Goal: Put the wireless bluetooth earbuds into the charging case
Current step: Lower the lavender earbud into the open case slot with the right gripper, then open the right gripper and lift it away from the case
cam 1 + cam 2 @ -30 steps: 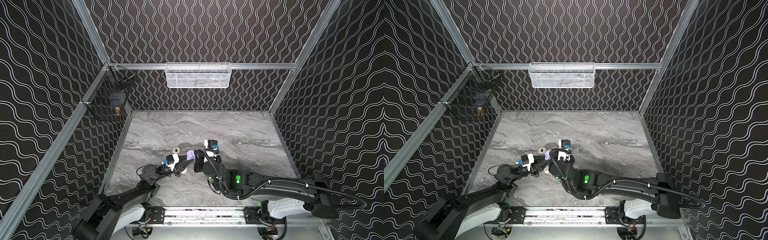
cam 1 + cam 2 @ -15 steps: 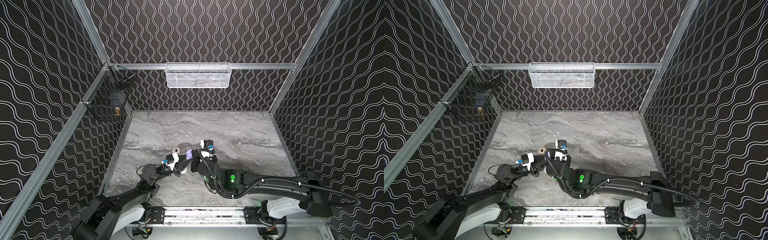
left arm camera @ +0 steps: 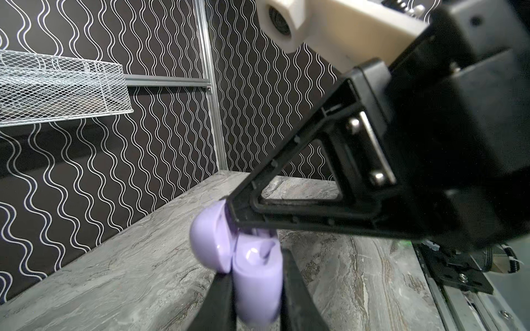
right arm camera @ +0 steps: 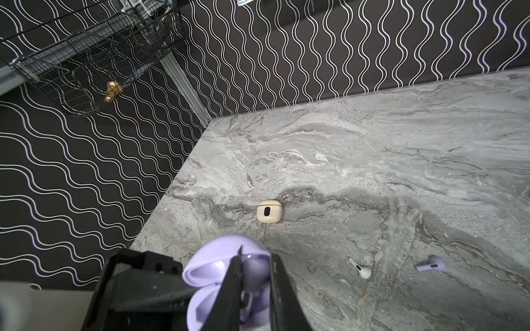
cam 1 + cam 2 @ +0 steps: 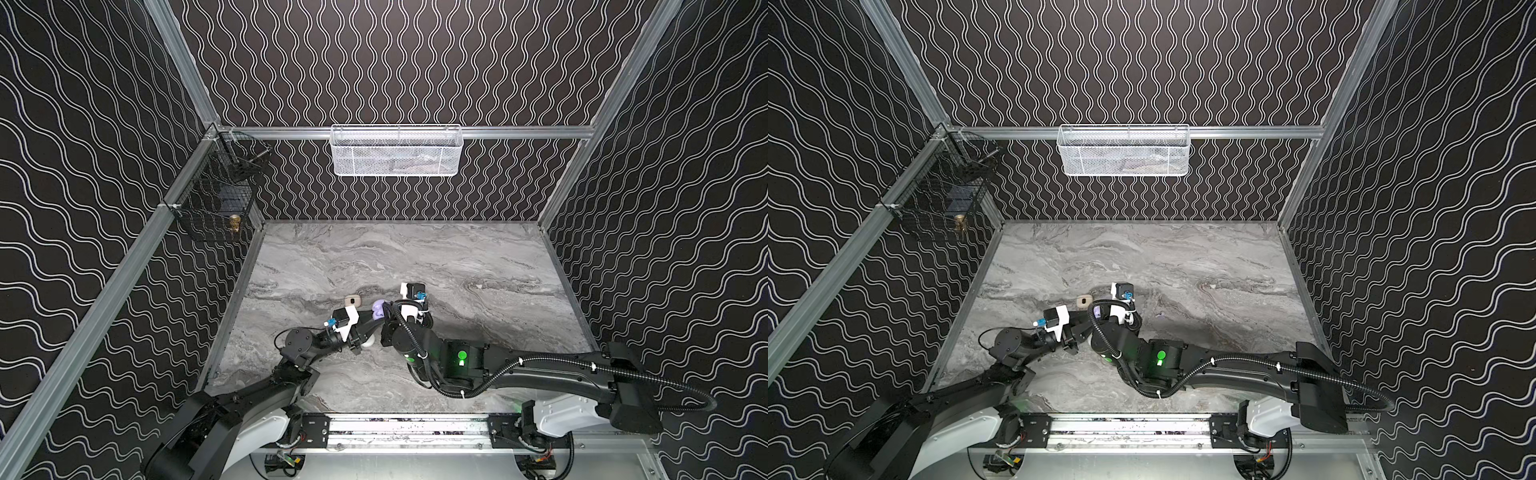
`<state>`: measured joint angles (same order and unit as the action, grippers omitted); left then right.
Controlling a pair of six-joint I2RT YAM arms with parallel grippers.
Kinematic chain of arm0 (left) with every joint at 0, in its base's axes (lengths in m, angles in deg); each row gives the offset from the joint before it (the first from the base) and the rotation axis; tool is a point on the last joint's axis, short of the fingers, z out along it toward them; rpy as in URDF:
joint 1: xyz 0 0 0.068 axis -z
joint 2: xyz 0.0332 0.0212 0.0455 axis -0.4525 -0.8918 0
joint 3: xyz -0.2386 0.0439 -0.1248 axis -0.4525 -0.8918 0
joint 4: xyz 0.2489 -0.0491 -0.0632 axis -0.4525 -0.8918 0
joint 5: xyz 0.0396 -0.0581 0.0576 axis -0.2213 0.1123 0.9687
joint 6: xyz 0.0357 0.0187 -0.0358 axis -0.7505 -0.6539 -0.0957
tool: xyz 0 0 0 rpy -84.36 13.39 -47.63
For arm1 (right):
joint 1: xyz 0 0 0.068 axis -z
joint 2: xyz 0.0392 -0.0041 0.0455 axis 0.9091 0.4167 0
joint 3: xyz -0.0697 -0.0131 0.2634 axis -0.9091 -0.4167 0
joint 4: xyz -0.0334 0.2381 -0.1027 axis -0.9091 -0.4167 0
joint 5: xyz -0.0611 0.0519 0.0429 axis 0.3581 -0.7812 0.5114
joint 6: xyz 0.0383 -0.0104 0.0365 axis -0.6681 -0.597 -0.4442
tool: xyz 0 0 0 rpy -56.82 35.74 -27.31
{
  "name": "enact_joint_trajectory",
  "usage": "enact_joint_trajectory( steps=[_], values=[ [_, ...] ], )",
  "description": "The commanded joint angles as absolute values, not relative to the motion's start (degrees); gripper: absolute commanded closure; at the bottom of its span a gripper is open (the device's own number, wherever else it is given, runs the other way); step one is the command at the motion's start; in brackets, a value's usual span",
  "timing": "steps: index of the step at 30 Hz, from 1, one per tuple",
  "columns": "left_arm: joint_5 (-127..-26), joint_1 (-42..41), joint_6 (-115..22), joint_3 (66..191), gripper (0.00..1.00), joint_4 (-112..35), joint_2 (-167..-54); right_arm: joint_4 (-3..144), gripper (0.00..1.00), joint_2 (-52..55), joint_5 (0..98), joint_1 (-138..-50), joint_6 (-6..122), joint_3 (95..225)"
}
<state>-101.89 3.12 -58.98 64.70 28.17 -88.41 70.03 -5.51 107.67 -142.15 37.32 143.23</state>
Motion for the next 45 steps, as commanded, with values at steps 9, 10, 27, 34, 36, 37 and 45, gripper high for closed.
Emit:
enact_joint_trajectory(
  steps=[9,10,27,34,36,37,45],
  values=[
    [-101.5,3.1,-60.0,65.4,1.0,28.8,-87.6,70.3,0.76,-6.6,105.7,-142.2,35.4,141.7],
    [-101.4,3.1,-60.0,65.4,1.0,29.1,-87.8,70.0,0.73,-7.1,106.1,-142.2,35.5,141.6],
    [-101.7,3.1,-59.8,65.2,1.0,30.7,-89.0,62.6,0.64,-16.0,100.3,-136.8,38.5,142.0],
    [-101.8,3.2,-60.1,65.0,1.0,30.3,-88.4,65.4,0.77,-12.5,88.5,-131.3,40.3,142.6],
    [-102.0,3.1,-60.1,65.2,1.0,30.2,-88.6,66.4,0.78,-11.4,86.4,-131.2,41.8,143.1],
    [-102.0,3.1,-60.0,65.3,1.0,30.5,-88.8,66.3,0.79,-10.8,85.6,-131.2,42.1,143.7],
    [-101.7,3.2,-60.4,65.4,1.0,30.7,-89.8,66.0,0.82,-10.1,88.0,-133.4,44.2,145.1]
  ],
)
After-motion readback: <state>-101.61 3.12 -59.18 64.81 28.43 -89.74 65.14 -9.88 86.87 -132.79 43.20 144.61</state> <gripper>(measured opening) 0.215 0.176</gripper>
